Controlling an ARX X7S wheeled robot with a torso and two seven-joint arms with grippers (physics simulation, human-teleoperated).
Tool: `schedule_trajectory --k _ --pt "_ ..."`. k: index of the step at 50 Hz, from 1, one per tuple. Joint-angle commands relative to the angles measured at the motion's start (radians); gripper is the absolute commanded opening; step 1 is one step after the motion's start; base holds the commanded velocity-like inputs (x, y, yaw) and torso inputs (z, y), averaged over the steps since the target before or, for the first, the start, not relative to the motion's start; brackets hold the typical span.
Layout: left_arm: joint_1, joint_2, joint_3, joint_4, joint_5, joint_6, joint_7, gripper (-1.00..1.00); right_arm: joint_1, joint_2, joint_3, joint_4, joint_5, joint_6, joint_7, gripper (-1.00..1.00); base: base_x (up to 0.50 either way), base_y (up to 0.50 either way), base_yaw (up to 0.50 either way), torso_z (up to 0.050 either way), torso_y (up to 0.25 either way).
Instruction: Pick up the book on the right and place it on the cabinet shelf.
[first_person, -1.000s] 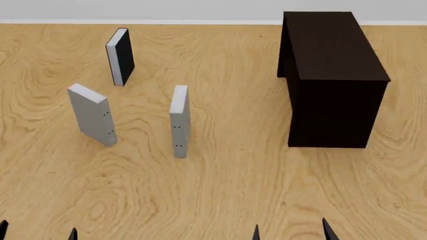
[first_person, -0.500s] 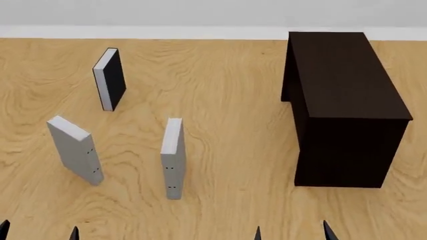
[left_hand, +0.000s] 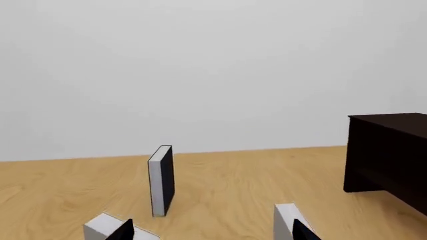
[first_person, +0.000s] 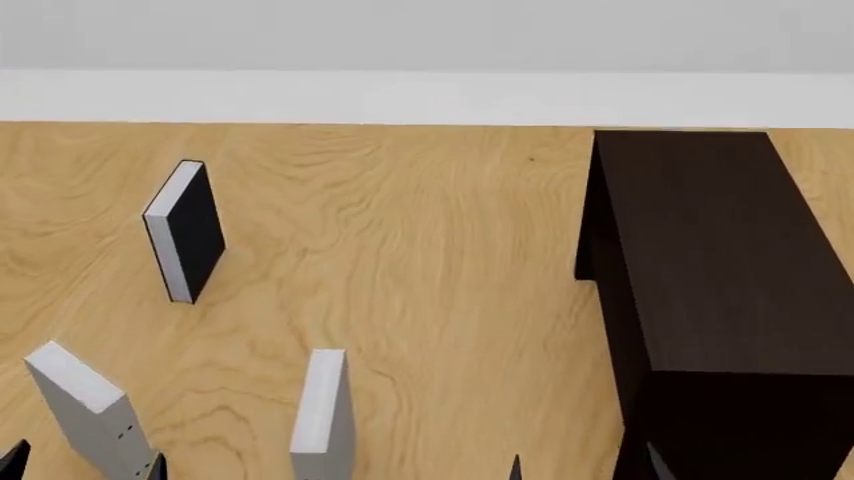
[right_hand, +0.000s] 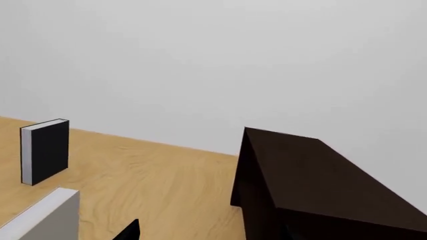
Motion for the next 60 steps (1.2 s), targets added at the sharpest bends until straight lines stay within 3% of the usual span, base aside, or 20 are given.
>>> schedule_trajectory --k 1,30,40,55,60 --pt "0.006 -0.001 0.005 -0.005 -0.002 0.009 -0.006 1.0 -0.009 0.006 -0.001 0.001 0.003 -0.005 0.005 1.0 0.5 0.0 0.0 0.0 0.0" --pt "0.007 -0.013 0.008 0.018 -0.009 -0.002 -0.024 1.0 -0.011 0.011 -0.008 -0.018 0.003 0.036 0.03 1.0 0.47 0.0 0.0 0.0 0.001" --pt "-0.004 -0.09 -0.08 0.273 -0.032 -0.178 -0.093 1.0 0.024 0.041 -0.011 -0.279 0.098 0.368 0.018 1.0 0.0 0.0 0.0 0.0 0.0" --pt "-0.109 -0.141 -0.143 0.373 -0.039 -0.3 -0.135 1.0 0.119 0.026 -0.078 -0.477 0.241 0.604 -0.029 1.0 0.0 0.0 0.0 0.0 0.0" --pt "-0.133 -0.132 -0.131 0.32 -0.016 -0.26 -0.135 1.0 0.19 -0.014 -0.082 -0.538 0.352 0.721 -0.044 1.0 0.0 0.0 0.0 0.0 0.0"
